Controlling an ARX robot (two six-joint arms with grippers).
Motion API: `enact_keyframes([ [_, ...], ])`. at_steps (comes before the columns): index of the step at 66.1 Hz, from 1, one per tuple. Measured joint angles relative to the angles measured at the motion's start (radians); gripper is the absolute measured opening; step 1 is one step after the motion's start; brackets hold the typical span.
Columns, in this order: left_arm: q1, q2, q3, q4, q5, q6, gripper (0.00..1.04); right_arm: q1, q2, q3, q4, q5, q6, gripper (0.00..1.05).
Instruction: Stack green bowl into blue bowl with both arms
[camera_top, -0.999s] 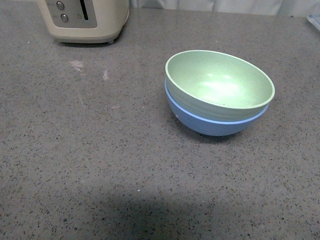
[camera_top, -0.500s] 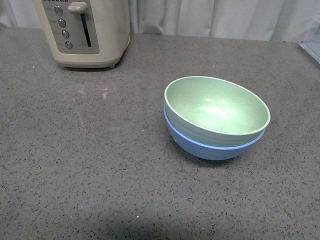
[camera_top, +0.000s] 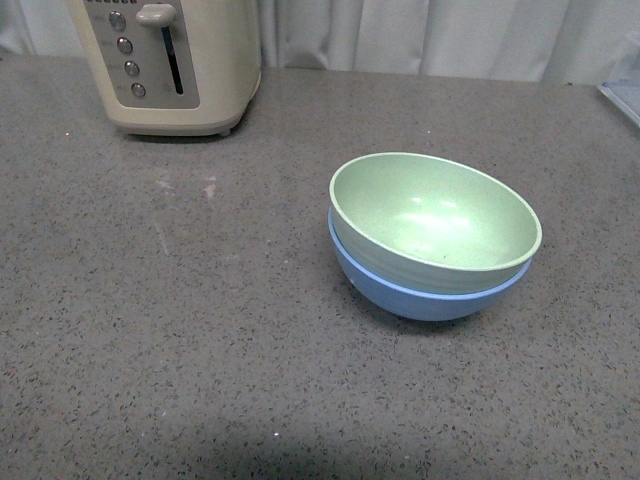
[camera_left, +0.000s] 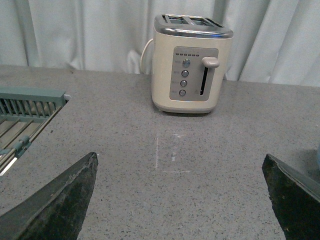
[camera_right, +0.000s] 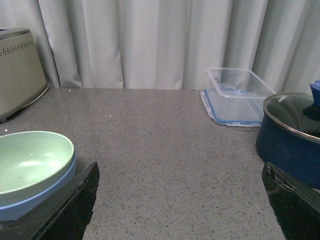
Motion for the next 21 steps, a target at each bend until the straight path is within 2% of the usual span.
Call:
enact_keyframes([
  [21,0.000,0.000,0.000,0.000,0.000,0.000,0.98,0.000,0.000,0.000,0.000,0.000,0.000,0.95],
])
